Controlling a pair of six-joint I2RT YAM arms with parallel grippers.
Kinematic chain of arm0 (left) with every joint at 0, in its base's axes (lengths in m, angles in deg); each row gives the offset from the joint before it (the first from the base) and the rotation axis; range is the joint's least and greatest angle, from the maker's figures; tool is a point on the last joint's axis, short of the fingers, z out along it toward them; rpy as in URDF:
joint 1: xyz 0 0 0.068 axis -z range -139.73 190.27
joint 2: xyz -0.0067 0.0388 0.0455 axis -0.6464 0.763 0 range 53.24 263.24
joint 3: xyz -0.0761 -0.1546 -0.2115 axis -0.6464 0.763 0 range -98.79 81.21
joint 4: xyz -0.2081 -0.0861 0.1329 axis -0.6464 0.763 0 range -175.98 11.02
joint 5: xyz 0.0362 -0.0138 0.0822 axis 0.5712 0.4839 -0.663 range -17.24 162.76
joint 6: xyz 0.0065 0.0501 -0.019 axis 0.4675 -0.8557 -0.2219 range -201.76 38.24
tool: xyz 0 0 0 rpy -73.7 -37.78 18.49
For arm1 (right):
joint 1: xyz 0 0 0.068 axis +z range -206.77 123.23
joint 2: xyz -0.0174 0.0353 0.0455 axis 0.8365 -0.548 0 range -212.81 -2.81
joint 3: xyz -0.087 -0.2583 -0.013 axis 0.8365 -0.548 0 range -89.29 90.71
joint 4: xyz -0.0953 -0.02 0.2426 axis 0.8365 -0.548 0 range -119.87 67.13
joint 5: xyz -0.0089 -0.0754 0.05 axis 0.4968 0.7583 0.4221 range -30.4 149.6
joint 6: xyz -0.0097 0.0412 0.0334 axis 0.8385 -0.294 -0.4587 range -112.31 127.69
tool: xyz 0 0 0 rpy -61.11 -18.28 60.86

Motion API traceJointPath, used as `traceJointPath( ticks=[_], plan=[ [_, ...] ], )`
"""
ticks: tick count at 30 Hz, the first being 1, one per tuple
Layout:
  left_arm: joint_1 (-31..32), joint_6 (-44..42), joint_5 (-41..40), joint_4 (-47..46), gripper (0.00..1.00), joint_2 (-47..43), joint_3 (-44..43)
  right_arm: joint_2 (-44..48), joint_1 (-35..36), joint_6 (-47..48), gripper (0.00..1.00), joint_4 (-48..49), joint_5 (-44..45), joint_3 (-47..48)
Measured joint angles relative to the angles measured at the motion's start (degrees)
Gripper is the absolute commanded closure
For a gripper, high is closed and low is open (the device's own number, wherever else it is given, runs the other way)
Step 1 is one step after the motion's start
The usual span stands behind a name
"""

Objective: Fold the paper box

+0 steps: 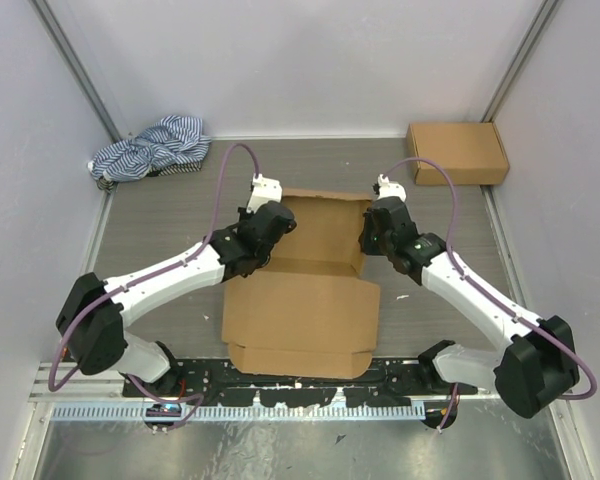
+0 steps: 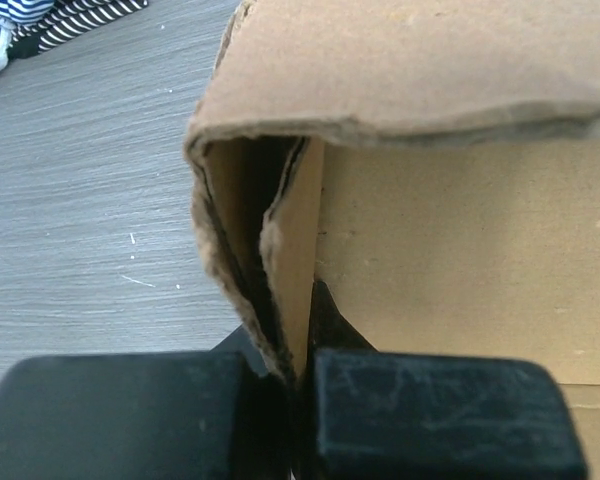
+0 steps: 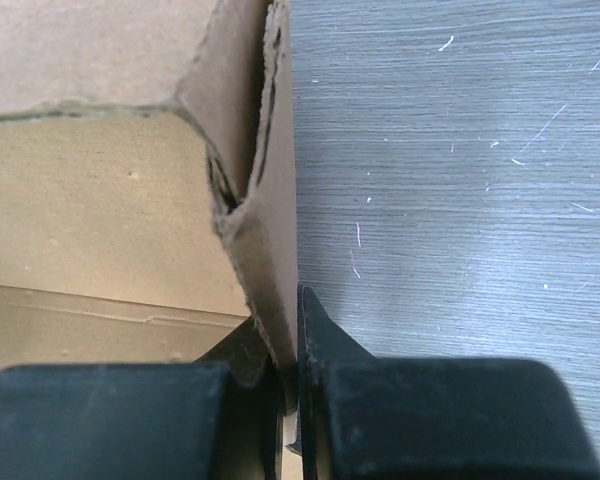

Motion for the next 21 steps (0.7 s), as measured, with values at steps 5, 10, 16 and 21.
traceJointPath(
  ticks=[5, 10, 16, 21],
  plan=[
    [0.09, 0.42, 1.03, 0.85, 0.64, 0.11, 0.0, -1.77, 0.07, -0.79, 0.99, -0.04, 0.52, 0.52],
    [0.09, 0.17, 4.83, 1.73, 0.52, -0.37, 0.31, -3.39, 0.04, -0.72, 0.99, -0.94, 1.75, 1.95],
    [0.09, 0.28, 8.35, 2.36, 0.47, -2.89, 0.83, -7.56, 0.04, -0.83, 0.99, -2.38, 3.74, 4.33],
    [-0.11, 0.28, 8.92, 2.34, 0.48, -5.25, 1.44, -10.36, 0.04, -1.25, 0.99, -2.95, 3.65, 5.38]
  ],
)
